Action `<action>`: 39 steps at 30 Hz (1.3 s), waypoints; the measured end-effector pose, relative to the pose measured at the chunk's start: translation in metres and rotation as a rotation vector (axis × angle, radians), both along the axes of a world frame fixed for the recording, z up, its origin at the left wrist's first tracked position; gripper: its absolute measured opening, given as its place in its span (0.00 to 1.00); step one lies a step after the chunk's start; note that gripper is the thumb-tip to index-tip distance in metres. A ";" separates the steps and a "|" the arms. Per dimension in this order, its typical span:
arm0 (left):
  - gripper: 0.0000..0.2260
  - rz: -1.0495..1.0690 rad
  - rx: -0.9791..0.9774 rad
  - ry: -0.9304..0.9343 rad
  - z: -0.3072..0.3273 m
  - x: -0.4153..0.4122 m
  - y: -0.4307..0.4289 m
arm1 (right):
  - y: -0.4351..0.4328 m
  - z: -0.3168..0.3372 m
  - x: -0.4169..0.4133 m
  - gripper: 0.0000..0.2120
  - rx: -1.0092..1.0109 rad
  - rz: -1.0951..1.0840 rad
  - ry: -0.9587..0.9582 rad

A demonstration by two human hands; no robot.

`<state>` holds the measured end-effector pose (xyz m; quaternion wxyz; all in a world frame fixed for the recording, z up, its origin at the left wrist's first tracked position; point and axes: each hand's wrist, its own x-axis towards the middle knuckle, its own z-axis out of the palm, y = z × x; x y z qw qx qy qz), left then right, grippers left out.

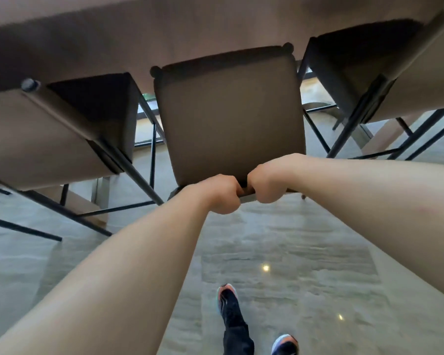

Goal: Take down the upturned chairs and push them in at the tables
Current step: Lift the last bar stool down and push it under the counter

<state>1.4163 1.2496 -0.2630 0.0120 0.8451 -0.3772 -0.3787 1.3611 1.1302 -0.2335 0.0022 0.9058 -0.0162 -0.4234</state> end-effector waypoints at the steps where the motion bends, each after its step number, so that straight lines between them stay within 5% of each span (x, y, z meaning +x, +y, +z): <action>1: 0.15 -0.015 -0.012 -0.002 0.004 0.011 -0.002 | -0.005 0.005 0.008 0.10 -0.003 -0.002 -0.018; 13: 0.09 0.100 -0.312 -0.250 0.036 0.117 -0.022 | -0.056 0.024 0.085 0.07 -0.101 -0.310 -0.551; 25: 0.08 0.050 -0.187 -0.473 0.048 0.148 -0.011 | -0.069 0.029 0.110 0.07 -0.120 -0.260 -0.606; 39: 0.09 0.032 -0.106 -0.419 0.056 0.122 -0.002 | -0.073 0.030 0.104 0.07 -0.064 -0.028 -0.453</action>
